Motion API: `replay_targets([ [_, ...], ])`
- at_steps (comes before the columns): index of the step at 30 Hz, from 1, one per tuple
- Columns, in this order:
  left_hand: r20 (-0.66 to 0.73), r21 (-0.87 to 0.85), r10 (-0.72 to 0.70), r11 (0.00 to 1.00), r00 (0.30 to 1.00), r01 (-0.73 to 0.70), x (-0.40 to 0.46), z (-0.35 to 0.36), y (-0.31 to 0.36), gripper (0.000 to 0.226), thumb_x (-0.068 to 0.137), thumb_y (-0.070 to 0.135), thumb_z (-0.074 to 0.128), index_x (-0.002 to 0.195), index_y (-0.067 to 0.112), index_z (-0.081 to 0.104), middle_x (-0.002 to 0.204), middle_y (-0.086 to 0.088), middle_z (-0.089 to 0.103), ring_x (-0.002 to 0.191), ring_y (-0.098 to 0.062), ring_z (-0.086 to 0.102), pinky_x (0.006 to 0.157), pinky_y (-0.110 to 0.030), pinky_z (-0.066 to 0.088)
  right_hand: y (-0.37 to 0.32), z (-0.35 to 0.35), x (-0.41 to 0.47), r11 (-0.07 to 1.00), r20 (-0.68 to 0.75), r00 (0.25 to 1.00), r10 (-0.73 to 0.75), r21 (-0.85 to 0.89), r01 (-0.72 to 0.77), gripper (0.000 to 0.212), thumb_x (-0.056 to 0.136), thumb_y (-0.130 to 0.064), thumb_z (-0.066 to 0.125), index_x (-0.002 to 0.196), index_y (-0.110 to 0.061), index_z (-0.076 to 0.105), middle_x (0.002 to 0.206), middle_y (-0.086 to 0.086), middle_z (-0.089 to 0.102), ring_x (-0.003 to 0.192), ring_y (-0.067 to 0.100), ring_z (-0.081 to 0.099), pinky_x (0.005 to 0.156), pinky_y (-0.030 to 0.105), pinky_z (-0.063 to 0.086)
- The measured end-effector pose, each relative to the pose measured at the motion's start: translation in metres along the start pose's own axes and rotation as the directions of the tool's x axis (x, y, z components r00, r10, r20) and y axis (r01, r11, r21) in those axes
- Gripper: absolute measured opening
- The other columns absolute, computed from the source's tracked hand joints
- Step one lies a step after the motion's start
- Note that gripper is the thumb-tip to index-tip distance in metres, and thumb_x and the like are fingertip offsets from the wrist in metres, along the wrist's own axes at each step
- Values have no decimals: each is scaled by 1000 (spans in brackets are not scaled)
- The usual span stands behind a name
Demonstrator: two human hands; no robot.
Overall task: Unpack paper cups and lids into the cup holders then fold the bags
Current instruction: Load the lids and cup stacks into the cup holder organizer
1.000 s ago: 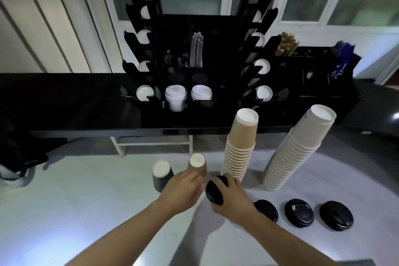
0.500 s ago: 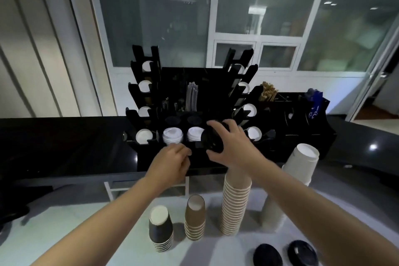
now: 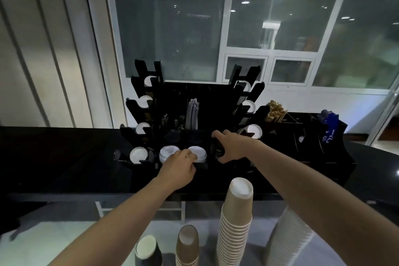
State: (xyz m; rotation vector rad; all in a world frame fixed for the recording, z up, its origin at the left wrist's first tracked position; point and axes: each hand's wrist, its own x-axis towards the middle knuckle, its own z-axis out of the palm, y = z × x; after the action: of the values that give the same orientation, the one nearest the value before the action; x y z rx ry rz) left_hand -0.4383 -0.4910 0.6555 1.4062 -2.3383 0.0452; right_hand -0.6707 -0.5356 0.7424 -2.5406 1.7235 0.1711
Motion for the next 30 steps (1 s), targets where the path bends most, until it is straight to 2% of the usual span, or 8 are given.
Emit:
replay_targets([
  [3,48,31,-20,999,999,19,15,14,-2,39,92,16,48,128,11,60,130,-8,58,116,-28,54,95,-42,47,4,13,15,995,54,998,-18,-100,24,101,76,-44,79,152,-24,14,137,16,40,121,41,51,93,48,50],
  [7,97,88,-16,996,995,7,31,32,-5,42,90,20,46,131,13,53,135,-6,54,125,-26,49,101,-40,41,7,32,32,990,86,996,-31,-135,42,102,77,-42,80,152,-16,16,136,19,42,120,42,52,91,47,50],
  [11,208,109,-39,994,977,17,37,44,-11,52,96,25,43,146,14,39,153,-3,39,147,-23,28,120,-47,19,15,42,43,993,93,995,-24,-117,34,98,77,-42,81,149,-15,20,135,18,42,120,40,52,93,48,51],
  [18,253,116,-39,993,967,10,39,53,-18,62,95,20,42,155,15,29,158,-1,31,150,-20,23,124,-48,1,28,52,58,996,77,997,-27,-79,33,89,76,-43,82,139,-13,27,128,16,48,112,38,57,88,45,52],
  [21,261,113,-39,994,965,9,42,54,-18,65,92,15,43,155,14,29,157,-1,32,150,-21,24,124,-48,-3,29,57,64,994,149,989,0,-106,15,89,77,-52,80,137,-11,30,131,16,52,118,37,56,96,47,49],
  [24,280,117,-32,993,959,-1,45,54,-18,68,88,13,45,155,14,29,156,-2,33,149,-22,25,124,-49,-3,28,61,61,958,224,974,31,-285,36,91,82,-62,70,146,-7,37,147,14,44,133,35,44,106,48,43],
  [27,291,105,-23,994,957,-8,45,54,-19,69,87,13,47,154,14,31,155,-2,34,148,-23,26,124,-50,-2,25,52,57,938,276,960,38,-342,61,63,96,-47,60,144,-7,50,158,14,31,136,36,41,106,46,44],
  [30,298,96,-5,995,955,-24,44,50,-19,68,87,13,49,153,16,33,154,-1,35,148,-22,25,125,-51,0,18,33,49,964,293,955,47,-263,34,36,101,-16,51,135,-5,59,142,16,51,125,34,55,101,40,49],
])
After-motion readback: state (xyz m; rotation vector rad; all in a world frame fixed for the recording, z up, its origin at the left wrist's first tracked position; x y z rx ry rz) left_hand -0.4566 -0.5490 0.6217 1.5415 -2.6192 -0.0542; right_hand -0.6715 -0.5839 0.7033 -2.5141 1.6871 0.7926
